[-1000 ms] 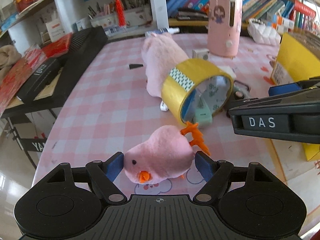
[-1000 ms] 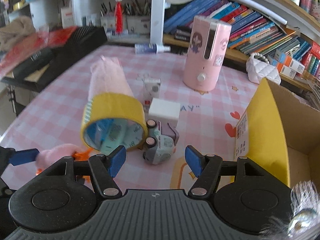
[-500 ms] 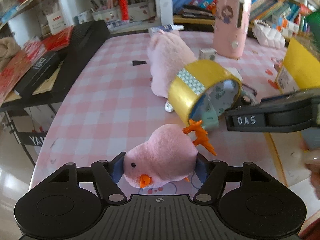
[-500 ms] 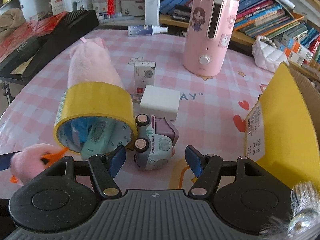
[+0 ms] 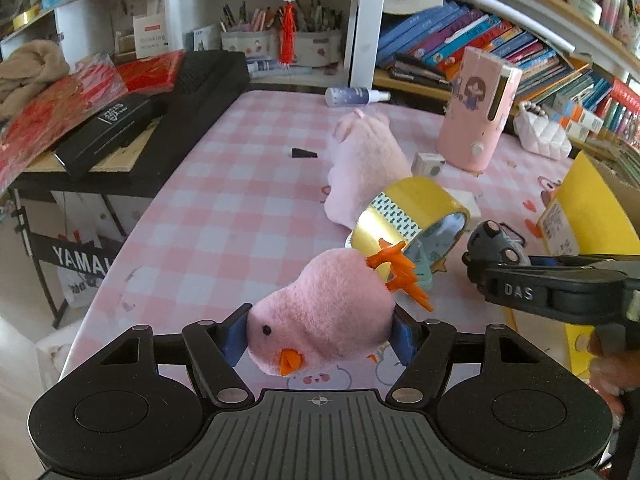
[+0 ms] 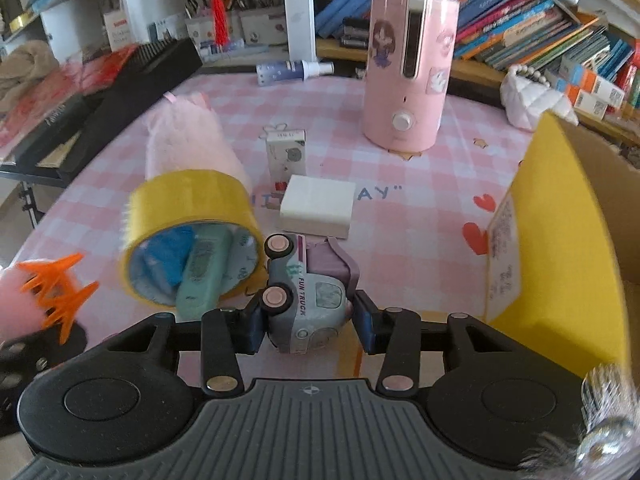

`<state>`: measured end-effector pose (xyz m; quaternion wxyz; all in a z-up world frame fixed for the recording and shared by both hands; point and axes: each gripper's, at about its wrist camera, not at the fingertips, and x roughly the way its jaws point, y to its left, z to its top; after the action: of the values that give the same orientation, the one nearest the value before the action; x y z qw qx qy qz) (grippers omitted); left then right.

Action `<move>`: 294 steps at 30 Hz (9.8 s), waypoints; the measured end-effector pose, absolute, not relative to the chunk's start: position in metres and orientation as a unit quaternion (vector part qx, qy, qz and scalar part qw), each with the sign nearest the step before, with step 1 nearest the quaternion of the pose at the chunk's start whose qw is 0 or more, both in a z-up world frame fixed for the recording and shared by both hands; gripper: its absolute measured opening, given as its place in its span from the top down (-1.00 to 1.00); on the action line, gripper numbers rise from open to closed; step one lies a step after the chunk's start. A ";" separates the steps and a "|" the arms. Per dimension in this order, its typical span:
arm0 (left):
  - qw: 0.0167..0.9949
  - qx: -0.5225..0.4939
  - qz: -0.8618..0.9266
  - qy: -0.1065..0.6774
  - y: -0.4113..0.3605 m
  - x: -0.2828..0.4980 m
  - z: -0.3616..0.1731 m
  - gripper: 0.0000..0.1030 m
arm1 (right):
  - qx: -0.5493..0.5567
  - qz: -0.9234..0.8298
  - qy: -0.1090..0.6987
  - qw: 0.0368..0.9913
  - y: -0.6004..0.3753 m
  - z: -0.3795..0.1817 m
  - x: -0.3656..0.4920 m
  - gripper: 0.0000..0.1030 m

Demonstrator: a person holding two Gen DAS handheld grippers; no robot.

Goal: Organize objects
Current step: 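Carry the pink chick and toy truck with both grippers over the yellow box, then lower both items into the box and open both grippers, then lift both grippers out of the box and back toward the table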

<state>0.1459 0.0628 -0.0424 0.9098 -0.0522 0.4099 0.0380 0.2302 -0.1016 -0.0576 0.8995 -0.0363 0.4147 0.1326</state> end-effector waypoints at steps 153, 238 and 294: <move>0.923 0.080 -0.219 0.306 -0.202 0.140 0.013 -0.33 | 0.041 -0.028 0.303 0.952 -0.366 0.037 0.129 0.20; 0.923 0.123 -0.188 0.312 -0.222 0.166 0.001 -0.57 | -0.007 0.094 0.388 0.917 -0.375 0.010 0.211 0.07; 0.906 0.091 -0.167 0.378 -0.052 0.006 -0.032 -0.67 | 0.037 -0.046 0.398 0.915 -0.223 -0.023 -0.018 -0.16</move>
<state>0.0058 -0.0516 -0.0323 0.9061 0.0908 0.3781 -0.1668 -0.0178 -0.2235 -0.0230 0.9155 0.0374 0.3980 -0.0461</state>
